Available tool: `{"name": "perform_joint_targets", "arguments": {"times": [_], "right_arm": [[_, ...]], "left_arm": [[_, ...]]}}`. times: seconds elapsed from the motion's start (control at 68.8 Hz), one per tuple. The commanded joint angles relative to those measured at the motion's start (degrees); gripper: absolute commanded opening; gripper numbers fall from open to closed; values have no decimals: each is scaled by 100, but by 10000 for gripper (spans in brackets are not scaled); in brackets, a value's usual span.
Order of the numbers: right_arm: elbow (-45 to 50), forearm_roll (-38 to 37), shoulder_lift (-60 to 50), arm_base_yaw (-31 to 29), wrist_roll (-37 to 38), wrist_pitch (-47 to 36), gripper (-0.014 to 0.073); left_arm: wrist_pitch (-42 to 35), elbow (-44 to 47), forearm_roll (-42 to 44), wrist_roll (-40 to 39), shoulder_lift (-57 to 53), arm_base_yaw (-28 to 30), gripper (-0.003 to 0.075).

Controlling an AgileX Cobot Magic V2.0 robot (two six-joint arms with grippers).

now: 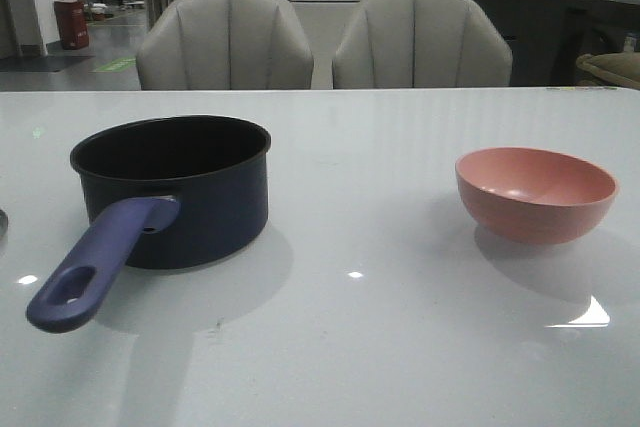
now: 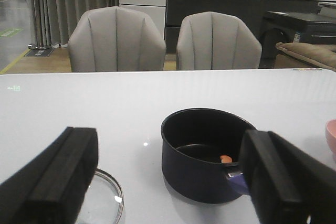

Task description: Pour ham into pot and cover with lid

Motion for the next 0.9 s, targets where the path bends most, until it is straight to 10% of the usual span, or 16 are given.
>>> {"name": "perform_joint_targets", "arguments": {"times": [0.0,0.64,0.887], "right_arm": [[486,161,-798,16,-70,-1018,465],[3365,227,-4767,561,-70,-1252,456],[3783,227,-4875,561,-70,-1046,140]], "left_arm": [[-436,-144,-20,0,-86,-28,585],[-436,-144,-20,0,-86,-28,585],[-436,-144,-31,0,-86,-28,585]]}}
